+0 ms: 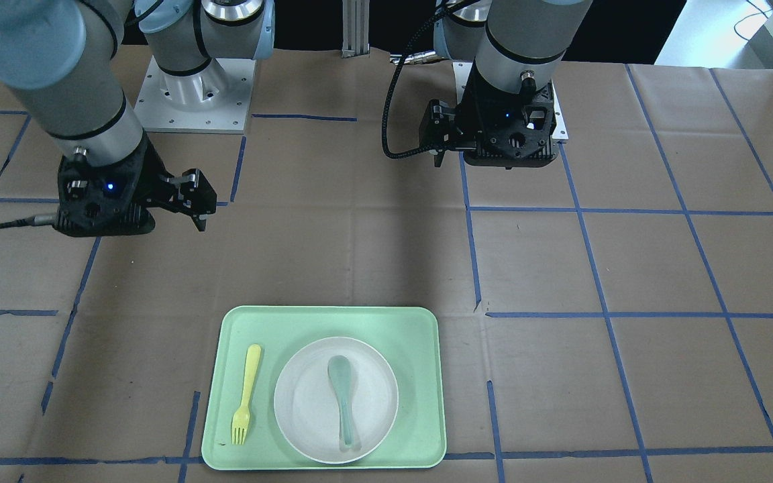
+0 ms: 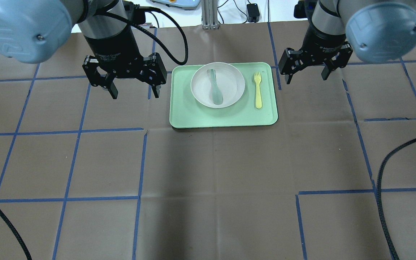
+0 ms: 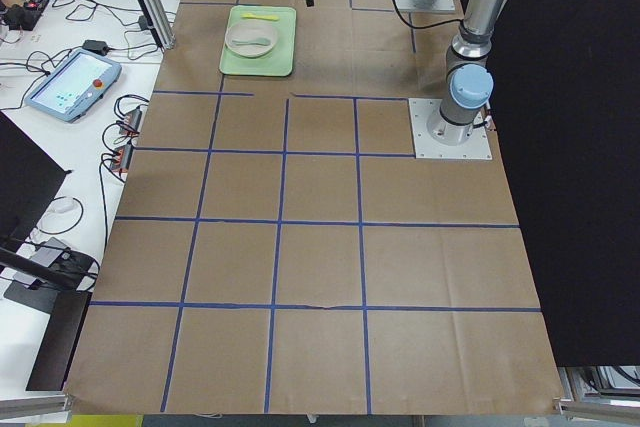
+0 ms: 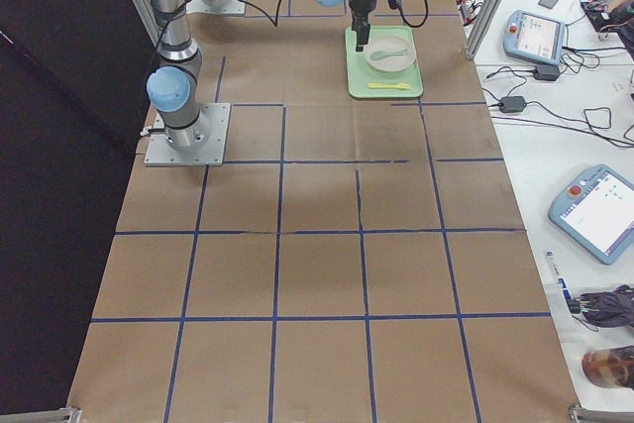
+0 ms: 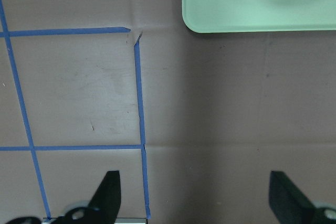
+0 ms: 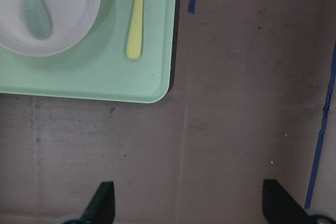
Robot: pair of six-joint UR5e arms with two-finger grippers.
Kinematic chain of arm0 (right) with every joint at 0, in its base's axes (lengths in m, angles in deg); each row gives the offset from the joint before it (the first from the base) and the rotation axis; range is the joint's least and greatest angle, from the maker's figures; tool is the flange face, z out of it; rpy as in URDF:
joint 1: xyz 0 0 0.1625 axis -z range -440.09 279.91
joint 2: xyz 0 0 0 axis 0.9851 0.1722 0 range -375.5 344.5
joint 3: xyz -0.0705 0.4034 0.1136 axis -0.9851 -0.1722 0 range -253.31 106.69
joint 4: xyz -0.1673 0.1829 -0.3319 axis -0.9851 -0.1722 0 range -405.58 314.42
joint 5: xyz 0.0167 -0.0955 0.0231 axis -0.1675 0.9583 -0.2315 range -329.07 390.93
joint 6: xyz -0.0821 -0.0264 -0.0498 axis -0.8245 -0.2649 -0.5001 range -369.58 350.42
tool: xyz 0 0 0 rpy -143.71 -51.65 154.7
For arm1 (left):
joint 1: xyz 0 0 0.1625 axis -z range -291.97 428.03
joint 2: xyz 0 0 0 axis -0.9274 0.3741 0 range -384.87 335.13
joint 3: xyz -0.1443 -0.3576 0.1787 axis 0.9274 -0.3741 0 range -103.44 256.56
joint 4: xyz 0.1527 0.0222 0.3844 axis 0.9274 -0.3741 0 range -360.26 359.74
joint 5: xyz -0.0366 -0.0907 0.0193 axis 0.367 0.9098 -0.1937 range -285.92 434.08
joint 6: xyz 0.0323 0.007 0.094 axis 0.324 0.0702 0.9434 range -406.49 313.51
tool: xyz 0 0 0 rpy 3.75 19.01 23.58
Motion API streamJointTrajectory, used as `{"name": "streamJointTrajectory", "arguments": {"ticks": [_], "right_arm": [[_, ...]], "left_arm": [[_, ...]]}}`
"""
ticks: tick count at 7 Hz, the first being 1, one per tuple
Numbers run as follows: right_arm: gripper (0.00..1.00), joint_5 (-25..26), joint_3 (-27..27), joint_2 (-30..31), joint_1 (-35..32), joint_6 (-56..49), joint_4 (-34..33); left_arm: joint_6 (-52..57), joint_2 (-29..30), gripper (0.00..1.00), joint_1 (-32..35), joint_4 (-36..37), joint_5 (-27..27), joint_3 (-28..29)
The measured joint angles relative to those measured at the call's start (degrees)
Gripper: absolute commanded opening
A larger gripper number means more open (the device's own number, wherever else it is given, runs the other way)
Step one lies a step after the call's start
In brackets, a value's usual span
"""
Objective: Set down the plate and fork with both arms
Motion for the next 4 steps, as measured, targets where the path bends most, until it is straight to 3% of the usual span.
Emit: {"name": "streamJointTrajectory", "arguments": {"ticks": [2, 4], "right_arm": [[1.0, -0.3, 4.4, 6.1, -0.2, 0.4, 0.4], [1.0, -0.3, 5.0, 8.2, -0.3, 0.6, 1.5]], "left_arm": [[0.0, 0.0, 1.0, 0.0, 0.0, 0.0, 0.0], [0.0, -0.1, 1.0, 0.0, 0.0, 0.0, 0.0]]}}
